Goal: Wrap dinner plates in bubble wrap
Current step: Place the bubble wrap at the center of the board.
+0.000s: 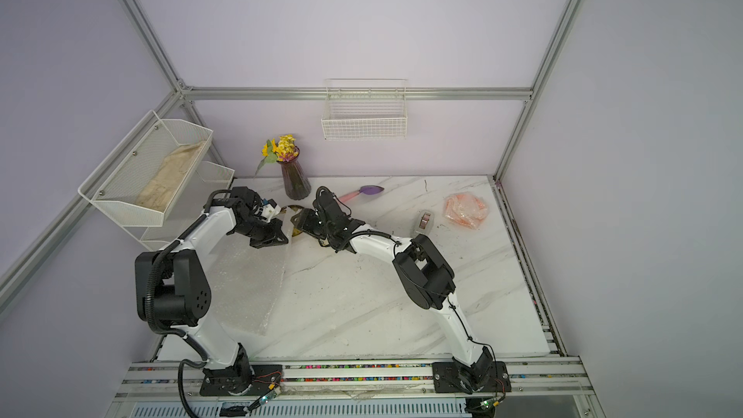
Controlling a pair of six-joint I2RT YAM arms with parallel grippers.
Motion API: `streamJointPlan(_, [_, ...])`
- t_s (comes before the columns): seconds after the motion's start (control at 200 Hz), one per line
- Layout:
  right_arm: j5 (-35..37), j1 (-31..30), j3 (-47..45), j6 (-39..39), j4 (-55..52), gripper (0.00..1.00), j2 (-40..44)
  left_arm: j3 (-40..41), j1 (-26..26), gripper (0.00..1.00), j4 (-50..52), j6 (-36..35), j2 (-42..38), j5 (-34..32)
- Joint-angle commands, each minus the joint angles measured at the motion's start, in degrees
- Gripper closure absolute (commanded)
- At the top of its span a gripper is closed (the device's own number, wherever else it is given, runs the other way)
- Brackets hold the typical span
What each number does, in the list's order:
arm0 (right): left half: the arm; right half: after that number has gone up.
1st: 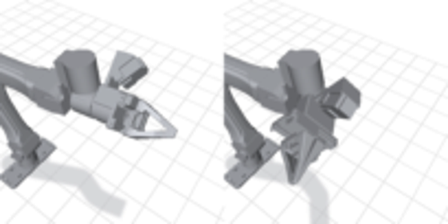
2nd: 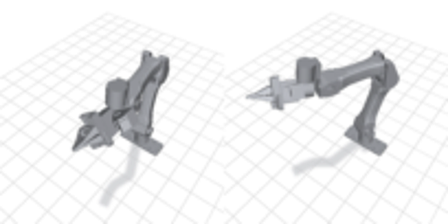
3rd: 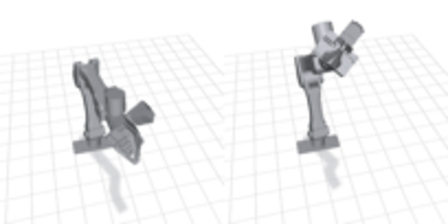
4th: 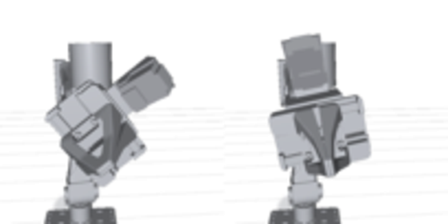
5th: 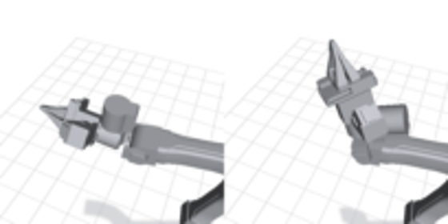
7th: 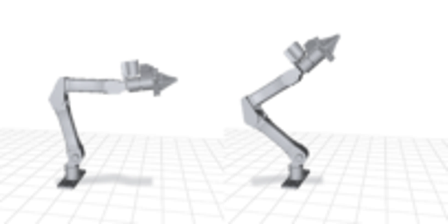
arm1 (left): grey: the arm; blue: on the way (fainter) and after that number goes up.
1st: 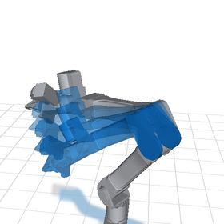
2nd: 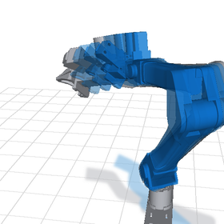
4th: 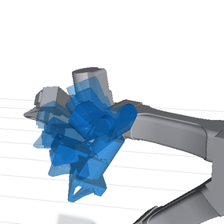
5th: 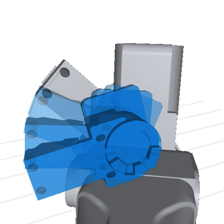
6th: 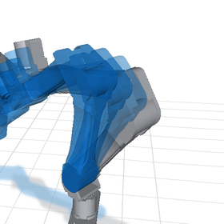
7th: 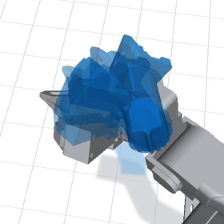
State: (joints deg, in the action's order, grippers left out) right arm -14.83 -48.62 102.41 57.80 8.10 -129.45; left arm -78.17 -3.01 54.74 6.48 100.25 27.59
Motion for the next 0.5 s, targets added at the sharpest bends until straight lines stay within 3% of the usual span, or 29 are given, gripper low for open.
streamJointPlan(0.0, [2.28, 0.59, 5.9, 0.96, -6.87, 0.49, -5.24, 2.48, -0.46, 1.0, -1.11, -0.15, -2.52, 1.93])
streamJointPlan(0.095, [3.01, 0.63, 9.7, -0.04, -9.59, 0.6, -7.71, 3.14, -0.42, 1.0, -1.3, -0.22, -2.86, 1.95])
streamJointPlan(0.245, [4.63, 1.12, 7.51, -1.38, -9.84, 1.0, -6.24, 3.29, -0.42, 0.97, -1.22, 0.11, -3.77, -1.34])
streamJointPlan(0.385, [5.88, 1.75, 1.87, -3.58, -10.42, 1.0, -1.13, 2.64, -0.42, 0.92, -0.46, 0.67, -4.71, -6.87])
streamJointPlan(0.495, [6.16, 2.21, -3.64, -4.87, -10.55, 1.0, 4.01, 1.73, -0.41, 0.95, 0.81, 1.14, -4.23, -10.98])
